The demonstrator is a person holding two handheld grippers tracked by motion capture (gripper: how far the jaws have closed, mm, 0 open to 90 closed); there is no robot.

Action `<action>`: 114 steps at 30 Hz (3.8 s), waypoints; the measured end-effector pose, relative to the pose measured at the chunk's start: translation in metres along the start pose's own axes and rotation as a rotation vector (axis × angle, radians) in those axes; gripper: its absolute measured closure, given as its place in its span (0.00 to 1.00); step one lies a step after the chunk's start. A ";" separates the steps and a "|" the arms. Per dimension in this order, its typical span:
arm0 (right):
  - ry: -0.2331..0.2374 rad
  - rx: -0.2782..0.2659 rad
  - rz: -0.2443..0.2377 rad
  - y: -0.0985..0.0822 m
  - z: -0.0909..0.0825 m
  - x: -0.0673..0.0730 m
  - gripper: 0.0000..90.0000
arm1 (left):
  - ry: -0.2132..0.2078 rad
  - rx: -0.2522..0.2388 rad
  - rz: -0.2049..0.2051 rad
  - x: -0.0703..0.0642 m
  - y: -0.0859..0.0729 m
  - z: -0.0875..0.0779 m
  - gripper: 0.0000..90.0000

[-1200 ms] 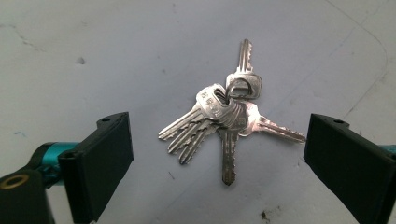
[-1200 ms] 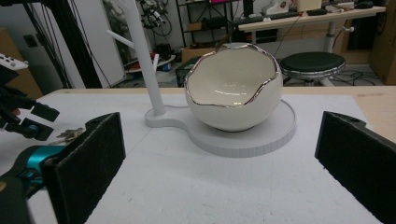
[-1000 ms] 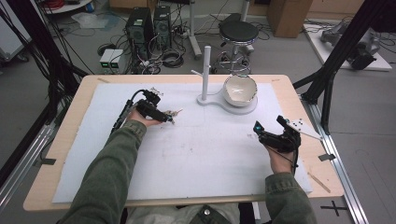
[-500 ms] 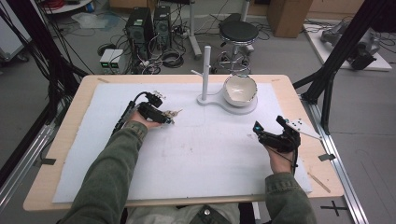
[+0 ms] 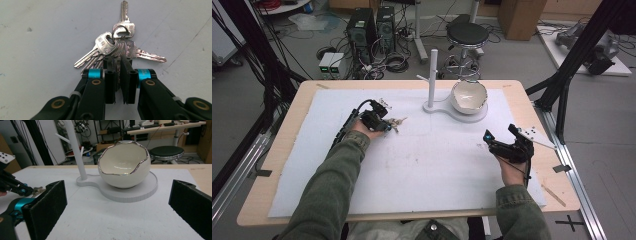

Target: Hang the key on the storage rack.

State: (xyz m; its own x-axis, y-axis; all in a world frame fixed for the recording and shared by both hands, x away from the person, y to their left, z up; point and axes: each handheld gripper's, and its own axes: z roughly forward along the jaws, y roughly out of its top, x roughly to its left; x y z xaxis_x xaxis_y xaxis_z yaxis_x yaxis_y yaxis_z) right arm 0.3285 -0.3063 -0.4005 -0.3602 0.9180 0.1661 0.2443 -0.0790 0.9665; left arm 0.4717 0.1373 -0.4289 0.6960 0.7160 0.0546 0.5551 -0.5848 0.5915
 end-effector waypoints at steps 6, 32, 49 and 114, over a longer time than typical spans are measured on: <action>-0.003 -0.002 0.002 0.000 0.000 -0.001 0.01 | -0.015 -0.006 0.007 0.001 0.000 -0.001 0.92; 0.003 -0.004 -0.003 0.000 0.000 -0.001 0.01 | -0.021 -0.125 -0.002 0.003 0.006 -0.028 0.99; 0.006 0.001 -0.003 0.000 0.001 0.000 0.01 | -0.044 -0.251 -0.008 0.001 0.019 -0.057 0.99; 0.001 -0.024 0.029 0.001 -0.003 -0.003 0.01 | -0.084 -0.426 0.091 -0.031 0.124 -0.148 0.99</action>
State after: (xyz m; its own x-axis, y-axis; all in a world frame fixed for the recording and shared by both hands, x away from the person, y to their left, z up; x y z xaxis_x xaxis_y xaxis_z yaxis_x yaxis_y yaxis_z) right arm 0.3267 -0.3101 -0.3989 -0.3546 0.9146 0.1941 0.2329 -0.1147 0.9657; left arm 0.4519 0.0987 -0.2381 0.7775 0.6254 0.0667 0.2648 -0.4217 0.8672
